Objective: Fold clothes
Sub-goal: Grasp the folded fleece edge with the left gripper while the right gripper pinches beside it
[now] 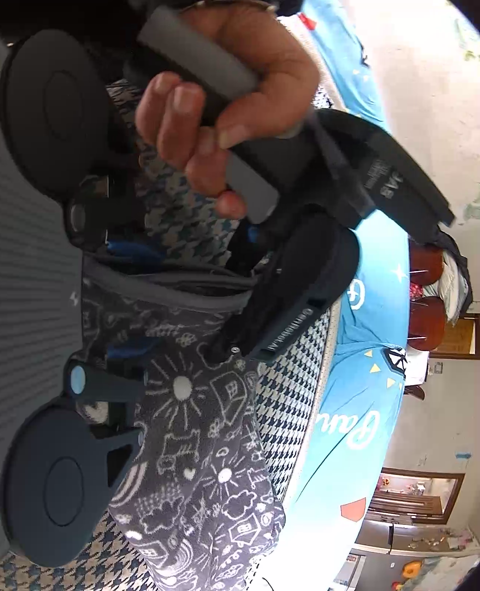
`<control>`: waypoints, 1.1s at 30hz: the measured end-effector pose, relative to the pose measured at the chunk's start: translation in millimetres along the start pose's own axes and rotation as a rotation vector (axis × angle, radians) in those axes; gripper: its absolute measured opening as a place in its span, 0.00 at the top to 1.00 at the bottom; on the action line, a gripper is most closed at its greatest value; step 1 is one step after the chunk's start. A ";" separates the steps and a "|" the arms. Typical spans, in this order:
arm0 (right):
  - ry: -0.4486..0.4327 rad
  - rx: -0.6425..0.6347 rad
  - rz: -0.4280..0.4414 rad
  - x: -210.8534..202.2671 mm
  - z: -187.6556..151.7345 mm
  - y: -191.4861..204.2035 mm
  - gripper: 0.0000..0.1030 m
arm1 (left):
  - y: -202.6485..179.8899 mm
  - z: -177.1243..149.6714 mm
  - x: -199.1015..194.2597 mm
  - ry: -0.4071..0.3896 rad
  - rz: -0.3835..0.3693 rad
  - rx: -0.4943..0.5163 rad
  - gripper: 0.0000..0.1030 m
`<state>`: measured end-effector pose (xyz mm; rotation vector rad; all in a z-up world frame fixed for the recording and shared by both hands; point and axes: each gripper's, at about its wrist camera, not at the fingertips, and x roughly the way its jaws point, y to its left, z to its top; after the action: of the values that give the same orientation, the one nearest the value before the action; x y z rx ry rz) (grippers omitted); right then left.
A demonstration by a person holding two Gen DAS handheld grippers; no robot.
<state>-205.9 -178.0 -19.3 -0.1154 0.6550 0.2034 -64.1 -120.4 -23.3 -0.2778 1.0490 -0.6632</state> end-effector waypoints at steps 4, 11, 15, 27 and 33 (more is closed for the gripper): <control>-0.001 -0.054 -0.008 3.3 -0.3 10.2 0.52 | -1.5 3.1 0.4 0.009 0.000 0.007 0.68; -0.004 -0.150 -0.093 20.9 -5.2 23.4 0.48 | -7.0 6.7 3.6 0.024 0.000 0.025 0.68; -0.013 -0.158 -0.141 27.7 -6.1 24.0 0.70 | -10.1 8.4 7.3 0.030 0.024 0.053 0.70; -0.097 -0.009 0.004 33.0 33.6 28.8 0.79 | -10.5 30.3 -39.0 -0.075 0.063 0.153 0.79; -0.140 0.056 0.095 40.8 60.2 38.3 0.79 | 25.7 49.4 -64.5 -0.094 0.103 0.117 0.79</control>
<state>-147.2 -124.4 1.4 -0.0157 0.5266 0.2823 -32.8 -64.8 33.2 -0.1506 0.9251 -0.6104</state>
